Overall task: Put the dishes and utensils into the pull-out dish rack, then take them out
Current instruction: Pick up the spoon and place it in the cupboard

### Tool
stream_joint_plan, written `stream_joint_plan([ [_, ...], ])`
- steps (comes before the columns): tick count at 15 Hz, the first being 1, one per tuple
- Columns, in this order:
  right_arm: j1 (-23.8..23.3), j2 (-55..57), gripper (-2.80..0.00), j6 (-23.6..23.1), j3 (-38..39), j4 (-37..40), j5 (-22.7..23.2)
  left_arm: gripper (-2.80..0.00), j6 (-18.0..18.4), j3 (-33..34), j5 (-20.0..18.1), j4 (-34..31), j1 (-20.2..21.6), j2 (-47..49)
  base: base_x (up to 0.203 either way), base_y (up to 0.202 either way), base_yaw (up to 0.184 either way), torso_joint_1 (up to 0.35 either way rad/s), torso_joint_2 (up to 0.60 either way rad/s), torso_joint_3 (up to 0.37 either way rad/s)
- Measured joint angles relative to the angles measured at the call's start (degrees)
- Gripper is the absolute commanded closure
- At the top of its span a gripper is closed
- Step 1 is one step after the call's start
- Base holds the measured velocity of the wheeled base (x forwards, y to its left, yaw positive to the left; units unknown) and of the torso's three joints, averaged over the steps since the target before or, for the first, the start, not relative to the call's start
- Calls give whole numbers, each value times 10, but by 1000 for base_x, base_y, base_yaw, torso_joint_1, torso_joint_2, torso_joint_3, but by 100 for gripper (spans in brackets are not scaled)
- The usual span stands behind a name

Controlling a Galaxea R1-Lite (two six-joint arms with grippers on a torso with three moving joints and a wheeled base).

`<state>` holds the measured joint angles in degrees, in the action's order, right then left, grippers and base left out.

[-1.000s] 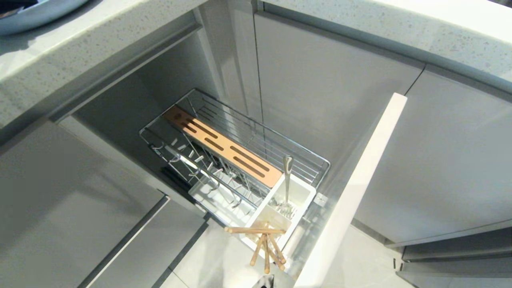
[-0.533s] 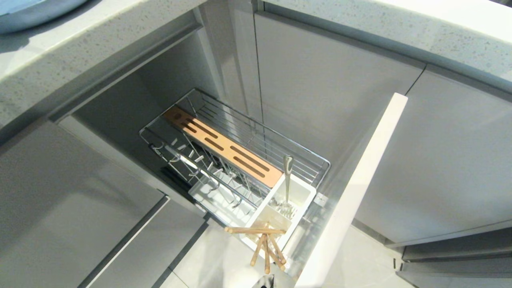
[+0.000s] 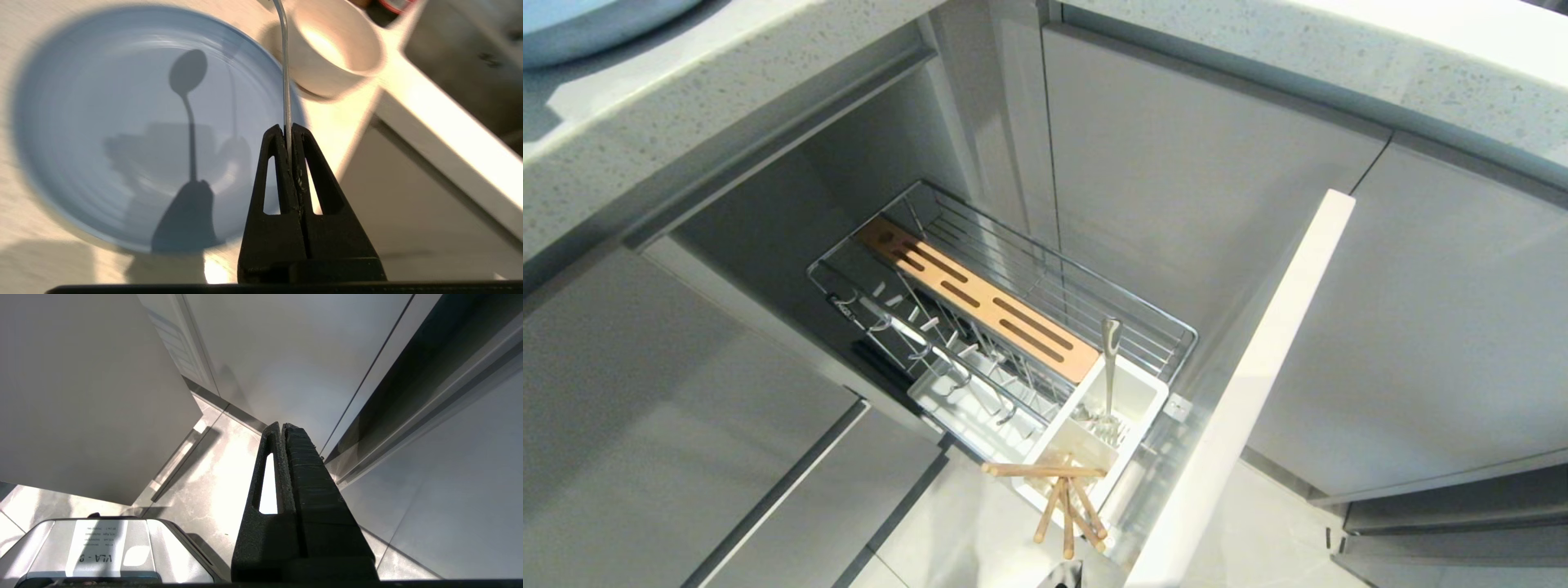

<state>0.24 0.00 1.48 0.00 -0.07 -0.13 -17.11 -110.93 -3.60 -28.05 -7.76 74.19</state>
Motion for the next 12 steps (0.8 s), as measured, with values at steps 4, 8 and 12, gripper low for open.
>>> stream_joint_plan([
  [4, 0, 0, 0, 0, 0, 0, 0, 0, -17, 1, 6, -80, -122, -24, 0, 0, 0, 0, 0, 0],
  [8, 0, 0, 0, 0, 0, 0, 0, 0, -21, 8, 3, -165, -232, -37, 0, 0, 0, 0, 0, 0],
  [12, 0, 0, 0, 0, 0, 0, 0, 0, -20, 37, -6, -211, -303, -35, 0, 0, 0, 0, 0, 0],
])
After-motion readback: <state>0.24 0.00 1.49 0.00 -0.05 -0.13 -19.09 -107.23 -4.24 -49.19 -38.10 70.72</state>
